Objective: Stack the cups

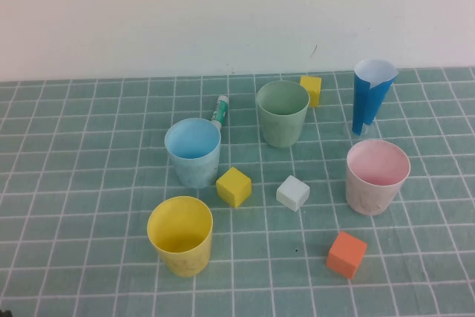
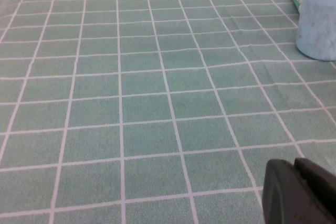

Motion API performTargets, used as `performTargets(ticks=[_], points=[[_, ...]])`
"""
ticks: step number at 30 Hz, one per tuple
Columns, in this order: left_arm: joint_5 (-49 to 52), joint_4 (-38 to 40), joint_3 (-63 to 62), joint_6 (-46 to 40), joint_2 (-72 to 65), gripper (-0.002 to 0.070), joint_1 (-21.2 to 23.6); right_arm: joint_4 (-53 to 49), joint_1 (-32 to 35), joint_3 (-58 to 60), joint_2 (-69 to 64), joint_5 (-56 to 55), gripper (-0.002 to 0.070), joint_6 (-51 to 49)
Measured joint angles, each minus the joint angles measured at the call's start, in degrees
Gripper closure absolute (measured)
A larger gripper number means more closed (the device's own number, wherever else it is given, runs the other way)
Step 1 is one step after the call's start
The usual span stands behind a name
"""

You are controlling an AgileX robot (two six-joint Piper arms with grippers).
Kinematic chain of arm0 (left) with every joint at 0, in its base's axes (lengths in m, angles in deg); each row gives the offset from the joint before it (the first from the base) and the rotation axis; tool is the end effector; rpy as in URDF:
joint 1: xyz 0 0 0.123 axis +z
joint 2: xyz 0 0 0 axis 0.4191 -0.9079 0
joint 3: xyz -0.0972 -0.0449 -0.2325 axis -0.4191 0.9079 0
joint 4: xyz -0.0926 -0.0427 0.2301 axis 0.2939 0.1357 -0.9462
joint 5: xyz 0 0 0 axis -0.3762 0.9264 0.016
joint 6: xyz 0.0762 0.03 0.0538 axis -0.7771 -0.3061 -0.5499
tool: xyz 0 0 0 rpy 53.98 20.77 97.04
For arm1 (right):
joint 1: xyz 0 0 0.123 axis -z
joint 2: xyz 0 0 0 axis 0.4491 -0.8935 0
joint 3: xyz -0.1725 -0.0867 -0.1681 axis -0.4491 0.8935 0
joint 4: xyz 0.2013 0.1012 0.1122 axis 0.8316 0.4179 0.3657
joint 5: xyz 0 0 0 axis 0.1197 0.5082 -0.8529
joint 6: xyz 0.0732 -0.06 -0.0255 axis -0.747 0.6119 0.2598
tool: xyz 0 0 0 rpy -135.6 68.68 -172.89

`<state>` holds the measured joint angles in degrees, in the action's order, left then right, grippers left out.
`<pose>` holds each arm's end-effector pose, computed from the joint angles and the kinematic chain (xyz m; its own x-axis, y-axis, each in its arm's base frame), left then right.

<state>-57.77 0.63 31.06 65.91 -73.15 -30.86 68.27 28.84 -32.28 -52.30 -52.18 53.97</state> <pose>0.0893 -0.0113 0.1783 -0.2348 -0.0701 -0.9695 0.1020 0.9901 -0.0963 0.0907 -0.0022 0.1666 -0.3538 -0.0823 -0.9317 -0.0077 0.9963 -0.0850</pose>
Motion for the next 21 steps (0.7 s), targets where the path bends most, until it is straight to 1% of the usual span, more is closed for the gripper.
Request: performTargets(ticks=[12,21], points=[[0.0,-1.5,0.0,-0.1,0.0,0.0678,0.0,0.0,0.0,0.0,0.0,0.0,0.0679,0.0],[0.0,-1.7,0.0,-2.1,0.0,0.0678,0.0,0.0,0.0,0.0,0.0,0.0,0.0679,-0.1]])
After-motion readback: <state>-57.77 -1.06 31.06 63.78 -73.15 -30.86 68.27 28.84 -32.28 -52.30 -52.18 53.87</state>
